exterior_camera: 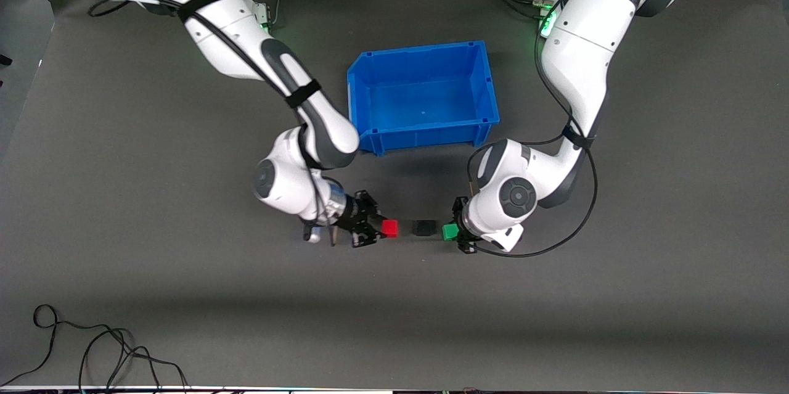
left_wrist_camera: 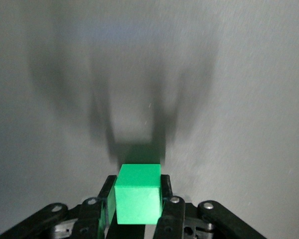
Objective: Attach green and red cubes to black cube
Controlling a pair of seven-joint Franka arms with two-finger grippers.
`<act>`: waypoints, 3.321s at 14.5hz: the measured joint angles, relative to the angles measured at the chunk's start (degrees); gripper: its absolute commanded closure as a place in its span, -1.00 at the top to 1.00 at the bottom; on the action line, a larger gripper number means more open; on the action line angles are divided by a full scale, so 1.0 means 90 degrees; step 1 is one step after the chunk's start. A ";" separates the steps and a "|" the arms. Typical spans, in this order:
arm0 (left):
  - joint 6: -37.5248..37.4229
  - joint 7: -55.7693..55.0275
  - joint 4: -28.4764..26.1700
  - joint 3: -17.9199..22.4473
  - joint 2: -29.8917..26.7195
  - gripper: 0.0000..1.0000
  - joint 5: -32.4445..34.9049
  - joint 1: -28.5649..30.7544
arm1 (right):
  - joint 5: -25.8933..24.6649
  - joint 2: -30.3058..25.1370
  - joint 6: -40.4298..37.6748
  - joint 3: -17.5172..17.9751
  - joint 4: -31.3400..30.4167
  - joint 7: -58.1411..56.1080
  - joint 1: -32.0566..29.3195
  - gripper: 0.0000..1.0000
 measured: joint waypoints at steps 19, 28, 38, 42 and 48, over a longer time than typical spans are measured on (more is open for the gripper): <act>0.0113 -0.0023 0.0024 0.0026 0.0034 -0.82 0.0056 -0.0239 | 0.0000 0.0645 0.0434 -0.0008 0.0480 0.0145 0.0396 0.99; 0.0208 -0.0023 0.0129 0.0060 0.0046 1.00 0.0257 -0.0244 | -0.0134 0.0462 0.0072 -0.0559 0.0789 0.0115 0.0381 0.99; -0.0987 0.1221 0.0642 0.0574 -0.0594 1.00 0.1214 -0.0013 | -0.1376 -0.0643 -0.3347 -0.3178 0.0792 -0.4110 0.0306 1.00; -0.1875 0.2706 0.0638 0.0608 -0.1075 1.00 0.1239 0.0705 | -0.1584 -0.1215 -0.4598 -0.4337 0.0790 -0.6297 0.0289 1.00; -0.3721 0.6363 0.0625 0.0610 -0.1929 1.00 0.1227 0.1761 | -0.2839 -0.2087 -0.5693 -0.4661 0.0776 -0.8770 0.0296 1.00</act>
